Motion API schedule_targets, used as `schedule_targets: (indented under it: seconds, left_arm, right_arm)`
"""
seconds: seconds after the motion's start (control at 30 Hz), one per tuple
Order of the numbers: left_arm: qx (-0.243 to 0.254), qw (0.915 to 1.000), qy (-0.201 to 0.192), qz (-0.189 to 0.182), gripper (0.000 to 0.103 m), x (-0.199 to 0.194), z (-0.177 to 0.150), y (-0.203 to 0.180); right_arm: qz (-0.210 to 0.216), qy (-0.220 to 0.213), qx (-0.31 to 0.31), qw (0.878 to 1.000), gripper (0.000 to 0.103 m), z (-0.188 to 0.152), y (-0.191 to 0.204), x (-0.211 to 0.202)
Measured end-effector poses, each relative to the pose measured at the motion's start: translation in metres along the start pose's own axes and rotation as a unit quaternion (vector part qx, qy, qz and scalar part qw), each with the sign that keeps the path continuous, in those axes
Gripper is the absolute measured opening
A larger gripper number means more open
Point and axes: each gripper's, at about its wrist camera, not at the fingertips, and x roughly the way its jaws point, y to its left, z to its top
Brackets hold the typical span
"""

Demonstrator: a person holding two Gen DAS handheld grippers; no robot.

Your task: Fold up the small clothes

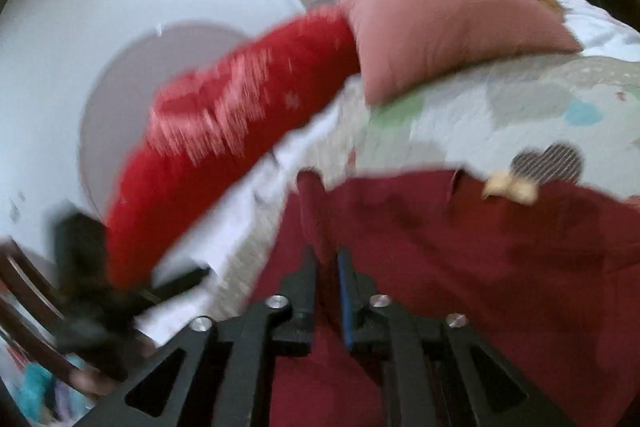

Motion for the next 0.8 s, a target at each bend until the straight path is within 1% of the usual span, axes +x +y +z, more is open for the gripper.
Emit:
schedule_targets:
  seconds: [0.03, 0.07, 0.1, 0.13, 0.2, 0.23, 0.3, 0.37, 0.4, 0.43, 0.47, 0.5, 0.53, 0.57, 0.6, 0.67, 0.7, 0.73, 0.77, 0.8]
  left_arm:
    - [0.003, 1.0, 0.0, 0.003, 0.102, 0.001, 0.0, 0.0]
    - [0.006, 1.0, 0.001, 0.006, 0.102, 0.002, -0.001, -0.001]
    - [0.009, 0.9999, 0.0, 0.007, 0.102, 0.002, -0.002, -0.002]
    - [0.01, 0.9999, 0.0, 0.007, 0.102, 0.004, -0.001, -0.003]
    - [0.01, 0.9999, 0.003, 0.003, 0.102, 0.006, -0.002, -0.006]
    - [0.009, 0.9999, 0.005, 0.002, 0.102, 0.009, -0.003, -0.006]
    - [0.009, 0.9999, 0.014, 0.004, 0.102, 0.017, -0.004, -0.011]
    - [0.029, 0.999, 0.026, 0.025, 0.102, 0.026, -0.006, -0.022]
    - [0.042, 0.9981, 0.027, 0.036, 0.102, 0.029, -0.007, -0.028]
    - [0.053, 0.9973, 0.026, 0.045, 0.102, 0.032, -0.007, -0.033]
    - [0.068, 0.9957, 0.021, 0.059, 0.099, 0.035, -0.007, -0.039]
    - [0.084, 0.9937, 0.019, 0.073, 0.094, 0.039, -0.005, -0.047]
    - [0.094, 0.9921, 0.023, 0.08, 0.091, 0.044, -0.004, -0.052]
    - [0.103, 0.9909, 0.029, 0.082, 0.083, 0.05, -0.003, -0.056]
    - [0.111, 0.9896, 0.038, 0.083, 0.078, 0.056, -0.002, -0.06]
    - [0.131, 0.9838, 0.061, 0.105, 0.077, 0.074, -0.003, -0.067]
    - [0.135, 0.9795, 0.074, 0.129, 0.077, 0.084, -0.004, -0.068]
    - [0.135, 0.9776, 0.081, 0.14, 0.076, 0.089, -0.006, -0.067]
    - [0.135, 0.9764, 0.086, 0.145, 0.074, 0.093, -0.007, -0.066]
    - [0.134, 0.9757, 0.088, 0.15, 0.068, 0.095, -0.008, -0.064]
  right_arm:
    - [0.001, 0.017, 0.004, 1.0, 0.052, -0.005, -0.001, 0.009]
    - [0.008, 0.035, 0.014, 0.999, 0.056, -0.011, -0.003, 0.014]
    - [0.02, 0.046, 0.02, 0.999, 0.056, -0.018, -0.003, 0.013]
    - [0.022, 0.042, 0.019, 0.999, 0.056, -0.023, -0.004, 0.004]
    - [0.002, 0.016, 0.002, 1.0, 0.056, -0.035, -0.006, -0.029]
    - [-0.005, 0.007, -0.003, 1.0, 0.056, -0.04, -0.007, -0.038]
    - [-0.04, -0.017, -0.018, 0.999, 0.056, -0.049, -0.014, -0.075]
    - [-0.091, -0.035, -0.035, 0.995, 0.056, -0.056, -0.022, -0.107]
    - [-0.12, -0.048, -0.043, 0.991, 0.056, -0.062, -0.027, -0.124]
    - [-0.14, -0.057, -0.045, 0.988, 0.057, -0.065, -0.031, -0.136]
    - [-0.167, -0.07, -0.04, 0.983, 0.057, -0.071, -0.042, -0.151]
    - [-0.183, -0.078, -0.026, 0.98, 0.057, -0.073, -0.053, -0.163]
    - [-0.191, -0.085, -0.008, 0.978, 0.057, -0.077, -0.064, -0.173]
    - [-0.195, -0.09, 0.013, 0.976, 0.058, -0.081, -0.077, -0.182]
    - [-0.204, -0.093, 0.037, 0.974, 0.058, -0.084, -0.09, -0.186]
    - [-0.216, -0.098, 0.075, 0.969, 0.058, -0.091, -0.112, -0.195]
    - [-0.214, -0.102, 0.091, 0.967, 0.058, -0.095, -0.12, -0.197]
    - [-0.213, -0.103, 0.1, 0.966, 0.058, -0.098, -0.126, -0.203]
    - [-0.213, -0.103, 0.114, 0.965, 0.058, -0.102, -0.133, -0.204]
    - [-0.209, -0.105, 0.12, 0.965, 0.058, -0.104, -0.138, -0.208]
